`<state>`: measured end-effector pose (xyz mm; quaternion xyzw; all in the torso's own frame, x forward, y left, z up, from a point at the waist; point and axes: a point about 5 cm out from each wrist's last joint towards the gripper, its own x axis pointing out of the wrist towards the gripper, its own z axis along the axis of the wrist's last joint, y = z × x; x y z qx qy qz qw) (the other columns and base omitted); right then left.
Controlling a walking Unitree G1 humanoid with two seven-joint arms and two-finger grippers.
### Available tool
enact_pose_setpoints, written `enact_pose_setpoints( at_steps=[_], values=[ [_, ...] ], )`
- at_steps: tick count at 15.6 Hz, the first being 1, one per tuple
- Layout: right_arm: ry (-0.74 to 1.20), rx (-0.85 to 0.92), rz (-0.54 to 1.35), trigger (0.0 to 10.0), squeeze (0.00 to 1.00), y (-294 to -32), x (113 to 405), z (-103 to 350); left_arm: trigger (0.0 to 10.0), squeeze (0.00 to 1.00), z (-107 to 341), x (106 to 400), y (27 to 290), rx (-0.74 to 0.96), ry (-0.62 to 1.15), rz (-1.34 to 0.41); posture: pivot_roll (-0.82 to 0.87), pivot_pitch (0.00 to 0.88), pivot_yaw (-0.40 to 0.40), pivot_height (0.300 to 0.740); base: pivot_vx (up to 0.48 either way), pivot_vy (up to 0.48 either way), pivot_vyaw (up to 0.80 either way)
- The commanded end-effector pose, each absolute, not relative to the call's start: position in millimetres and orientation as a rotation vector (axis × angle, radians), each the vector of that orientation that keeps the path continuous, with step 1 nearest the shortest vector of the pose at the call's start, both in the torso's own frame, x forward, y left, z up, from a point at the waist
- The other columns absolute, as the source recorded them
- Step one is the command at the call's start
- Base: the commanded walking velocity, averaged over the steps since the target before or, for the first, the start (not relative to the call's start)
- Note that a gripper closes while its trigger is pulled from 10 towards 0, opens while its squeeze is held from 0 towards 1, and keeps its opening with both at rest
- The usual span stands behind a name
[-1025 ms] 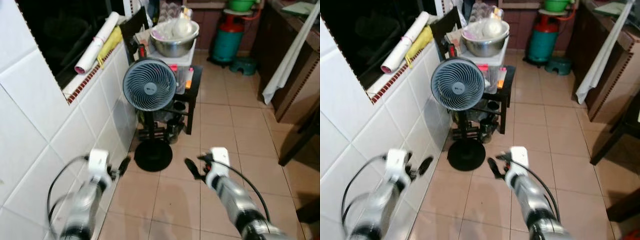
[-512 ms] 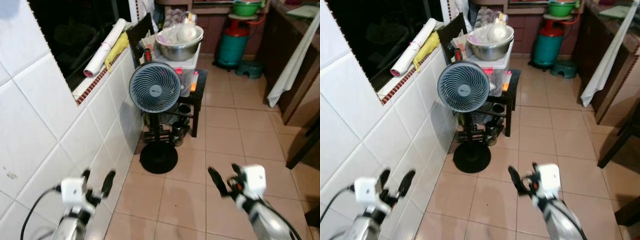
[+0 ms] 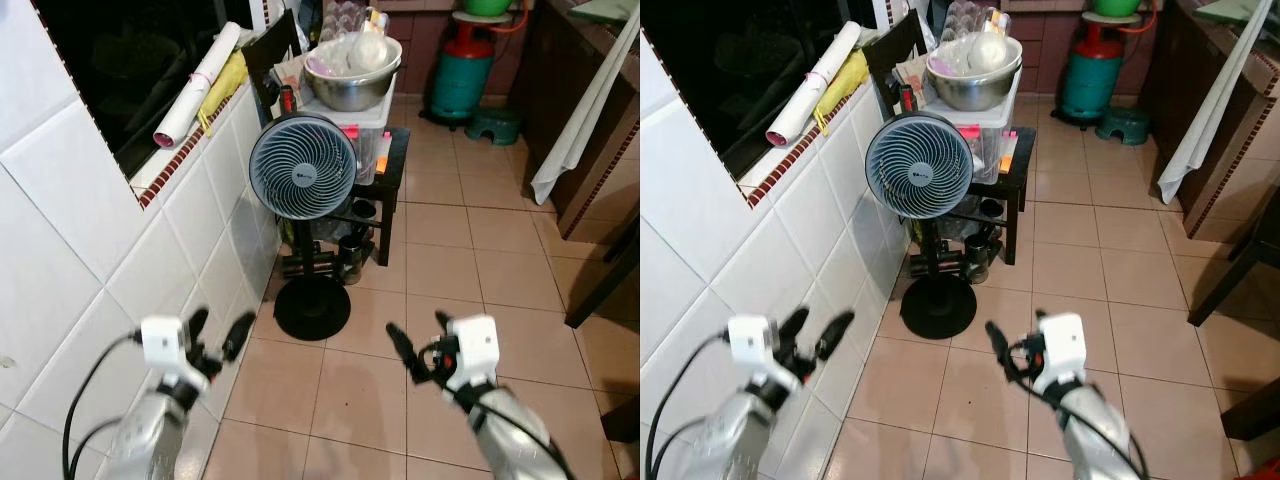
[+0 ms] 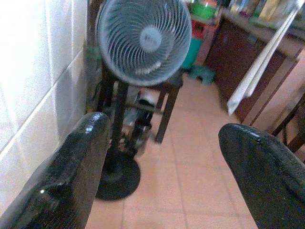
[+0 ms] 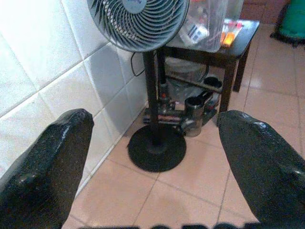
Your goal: Setting the table
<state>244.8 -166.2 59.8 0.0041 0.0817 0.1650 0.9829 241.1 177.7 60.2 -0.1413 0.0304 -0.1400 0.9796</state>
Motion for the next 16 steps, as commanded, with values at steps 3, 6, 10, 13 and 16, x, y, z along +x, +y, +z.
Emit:
enact_pose_setpoints(
  at_steps=[3,6,10,13,16],
  values=[
    [0.160,0.031,0.285,10.0,0.00,-169.9,244.4,64.5,10.0,0.00,59.9,237.2,178.7,-0.258,0.084,-0.287,0.01,0.000,0.043,0.740,0.000,0.000,0.00],
    [0.160,0.056,0.230,10.0,0.00,-159.9,244.2,61.3,10.0,0.00,50.9,232.0,175.8,-0.312,0.098,-0.282,0.03,0.000,0.043,0.740,0.000,0.000,0.00],
    [0.162,0.051,0.225,10.0,0.00,-151.7,242.6,60.4,10.0,0.00,49.4,233.0,180.8,-0.312,0.099,-0.238,0.04,0.000,0.043,0.740,0.000,0.000,-0.80],
    [0.153,0.039,0.194,10.0,0.00,-156.7,240.5,63.9,10.0,0.00,46.7,229.2,177.8,-0.269,0.103,-0.239,0.02,0.000,0.056,0.740,0.000,0.000,-0.80],
    [0.143,0.024,0.184,10.0,0.00,-162.1,239.1,66.5,10.0,0.00,46.0,231.6,177.4,-0.313,0.095,-0.202,0.01,0.000,0.035,0.740,0.000,0.000,-0.14]
  ],
)
